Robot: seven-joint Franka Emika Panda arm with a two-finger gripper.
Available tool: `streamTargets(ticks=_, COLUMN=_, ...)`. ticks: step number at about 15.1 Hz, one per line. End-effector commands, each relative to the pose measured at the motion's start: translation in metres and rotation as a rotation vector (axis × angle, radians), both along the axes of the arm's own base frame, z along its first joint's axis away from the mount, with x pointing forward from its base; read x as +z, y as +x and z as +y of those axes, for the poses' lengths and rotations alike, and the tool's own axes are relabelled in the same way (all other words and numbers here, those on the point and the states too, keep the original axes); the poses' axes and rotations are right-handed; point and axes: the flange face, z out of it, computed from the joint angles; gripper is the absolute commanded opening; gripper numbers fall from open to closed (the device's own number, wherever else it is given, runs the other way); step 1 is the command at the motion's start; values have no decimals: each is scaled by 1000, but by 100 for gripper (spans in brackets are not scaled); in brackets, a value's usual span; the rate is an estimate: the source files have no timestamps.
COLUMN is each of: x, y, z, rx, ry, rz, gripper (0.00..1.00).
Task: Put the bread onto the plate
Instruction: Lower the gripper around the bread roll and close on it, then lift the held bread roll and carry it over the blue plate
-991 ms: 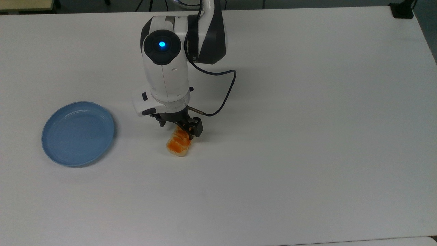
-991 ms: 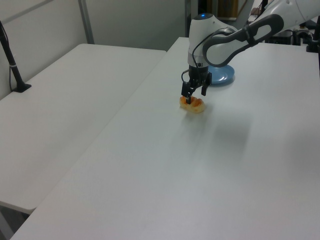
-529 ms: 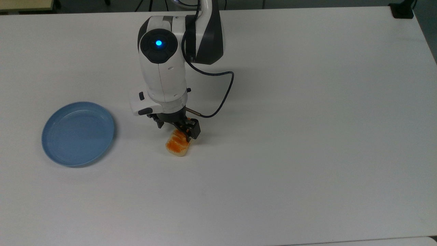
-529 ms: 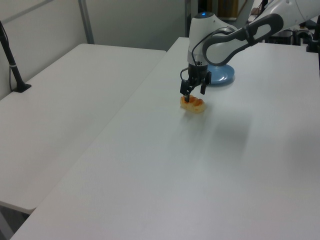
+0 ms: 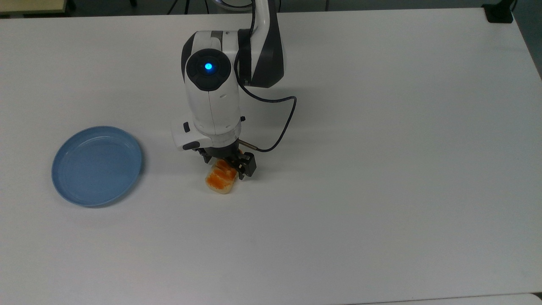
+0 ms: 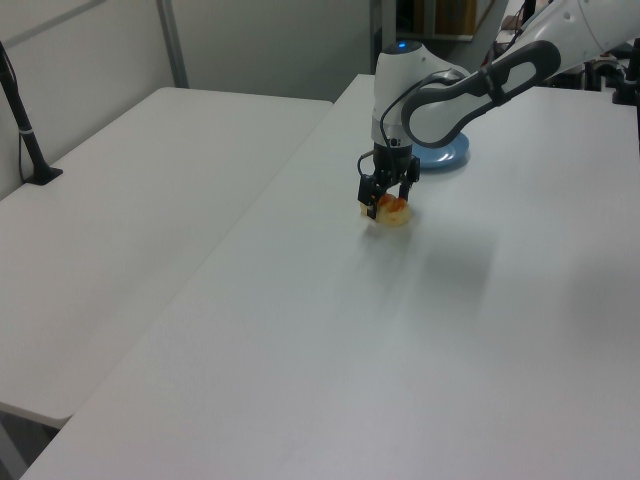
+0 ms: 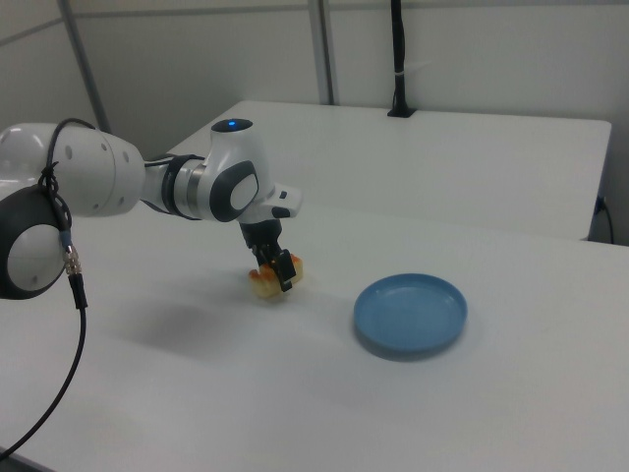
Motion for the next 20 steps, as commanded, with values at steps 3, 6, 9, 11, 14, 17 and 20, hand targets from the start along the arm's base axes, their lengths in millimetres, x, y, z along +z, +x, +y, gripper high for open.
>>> streamTargets(ticks=3, x=10, y=1, z=-1, rx=54, ry=-6, rz=-23, gripper=35)
streamTargets(ticks=6, x=32, y=-4, z=-17, rx=135, ry=-21, rz=1, gripper=30)
streamTargets(ticks=9, x=66, y=-6, z=-42, rx=238, ry=-47, rz=36, gripper=31)
streamTargets(ticks=11, x=84, y=-6, z=-81, rx=318, ry=-107, rz=80, gripper=32)
streamTargets(ticks=14, x=86, y=-11, z=-134, rx=399, ry=-131, rz=87, gripper=32)
streamTargets(ticks=17, x=85, y=-15, z=-189, rx=503, ry=-160, rz=69, gripper=35)
streamTargets(ticks=20, x=71, y=-16, z=-228, rx=504, ry=-185, rz=31, gripper=37)
